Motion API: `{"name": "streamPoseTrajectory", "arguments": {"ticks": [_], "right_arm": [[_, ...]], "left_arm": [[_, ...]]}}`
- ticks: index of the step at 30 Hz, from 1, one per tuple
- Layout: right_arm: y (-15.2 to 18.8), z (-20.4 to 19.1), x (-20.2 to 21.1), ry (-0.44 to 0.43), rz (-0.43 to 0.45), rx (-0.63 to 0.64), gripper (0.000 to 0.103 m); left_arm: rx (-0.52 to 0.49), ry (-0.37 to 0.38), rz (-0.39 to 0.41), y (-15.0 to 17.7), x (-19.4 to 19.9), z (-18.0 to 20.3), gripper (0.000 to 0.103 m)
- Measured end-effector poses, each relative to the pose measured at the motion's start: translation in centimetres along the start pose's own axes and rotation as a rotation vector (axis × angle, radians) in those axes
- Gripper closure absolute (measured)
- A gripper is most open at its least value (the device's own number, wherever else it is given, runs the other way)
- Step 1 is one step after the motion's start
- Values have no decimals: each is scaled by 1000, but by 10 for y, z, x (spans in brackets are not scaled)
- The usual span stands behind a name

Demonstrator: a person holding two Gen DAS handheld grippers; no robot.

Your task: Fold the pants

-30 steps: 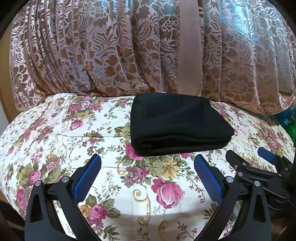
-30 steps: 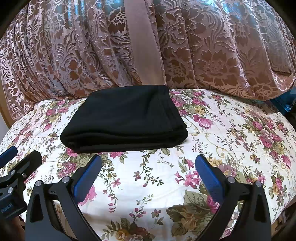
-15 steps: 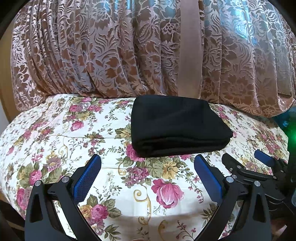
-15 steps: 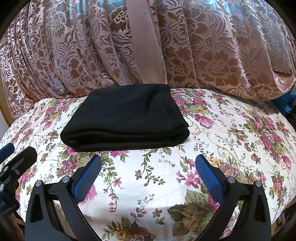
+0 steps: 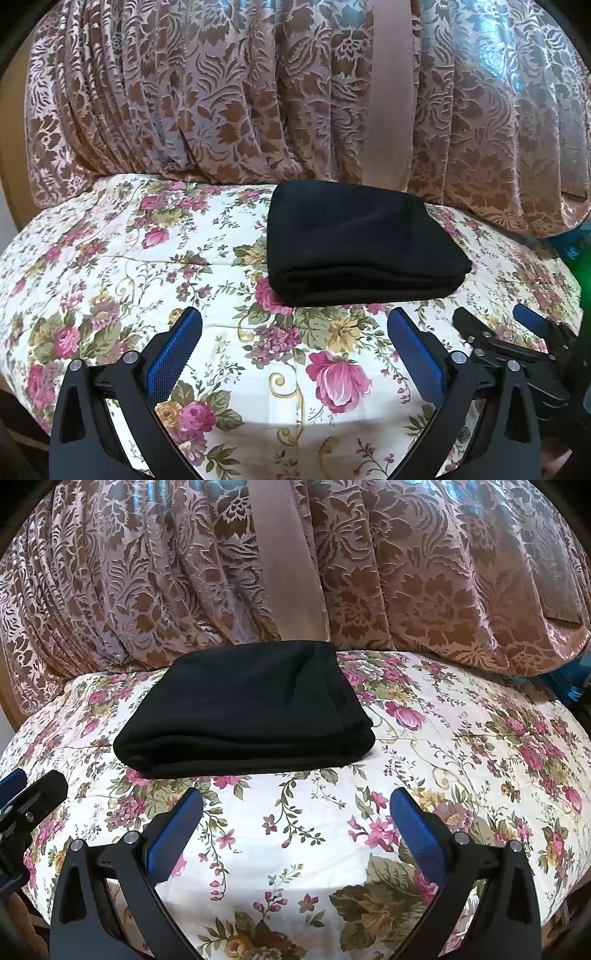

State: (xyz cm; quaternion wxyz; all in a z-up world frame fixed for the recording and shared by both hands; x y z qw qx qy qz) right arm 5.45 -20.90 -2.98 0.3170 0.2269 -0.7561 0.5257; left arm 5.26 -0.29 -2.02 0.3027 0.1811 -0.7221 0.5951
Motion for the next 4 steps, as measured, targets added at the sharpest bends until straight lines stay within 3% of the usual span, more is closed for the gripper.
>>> {"name": "streamPoseTrajectory", "arguments": {"ticks": [4], "right_arm": [[0,1,0,0,-1,-1,2]], "left_arm": [[-4,-13,-7,4,-3,0,4]]}}
Point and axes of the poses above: each gripper's, at about its wrist camera, not at the fingertips, and x roughly against the way its jaws point, z to its right, y to its underside, the point moved 5 cm from there along -x, roughly the way its jaws point, and after that the axes turned 13 degrees about -x, right-handed, at the moved point
